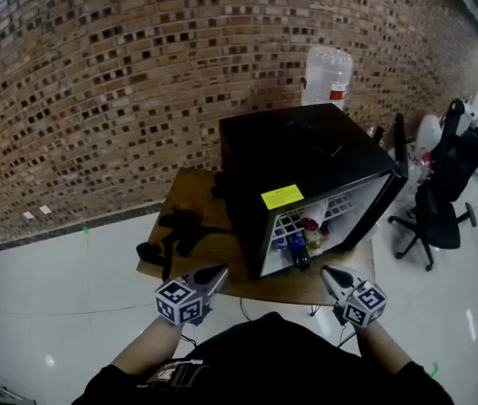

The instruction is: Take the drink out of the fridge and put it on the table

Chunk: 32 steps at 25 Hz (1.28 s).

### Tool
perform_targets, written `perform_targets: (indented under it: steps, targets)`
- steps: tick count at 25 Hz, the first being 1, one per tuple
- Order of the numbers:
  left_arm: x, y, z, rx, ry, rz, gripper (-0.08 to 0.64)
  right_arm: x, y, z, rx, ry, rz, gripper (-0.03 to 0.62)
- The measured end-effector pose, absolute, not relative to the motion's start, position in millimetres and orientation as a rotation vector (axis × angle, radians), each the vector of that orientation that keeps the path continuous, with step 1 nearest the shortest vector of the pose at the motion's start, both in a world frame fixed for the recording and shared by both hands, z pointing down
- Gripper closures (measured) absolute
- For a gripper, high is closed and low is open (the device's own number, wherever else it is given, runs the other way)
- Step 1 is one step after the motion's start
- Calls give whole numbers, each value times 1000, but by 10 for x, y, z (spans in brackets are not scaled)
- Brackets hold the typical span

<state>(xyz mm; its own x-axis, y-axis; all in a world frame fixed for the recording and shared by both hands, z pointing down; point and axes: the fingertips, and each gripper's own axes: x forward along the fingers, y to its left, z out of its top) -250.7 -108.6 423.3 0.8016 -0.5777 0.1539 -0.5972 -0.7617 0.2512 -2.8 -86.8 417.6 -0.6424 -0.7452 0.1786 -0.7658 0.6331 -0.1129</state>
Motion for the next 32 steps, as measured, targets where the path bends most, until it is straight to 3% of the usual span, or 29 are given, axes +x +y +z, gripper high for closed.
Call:
perform_targets:
  steps: [5,6,11,18,32]
  targets:
    - [-2142,-1030,4120,2717,-853,129,558,243,-916,4120,1302,-2728,227,561]
    - [-2049,-1007,4112,2722,-840,136,513,311,-919,4120,1307,-2727,224,561]
    - [-1532,-861,4128,2726,-802,199,461,671,-893,4165,1312,-2743,229,560]
    - [-481,-747,4015,2791,-654,395,294,1199,-833,4275,1261,-2804,256,560]
    - [779,-2104,3798,2793,-1172,1156,261,2116,-848,4574,1254,-2931,337,560]
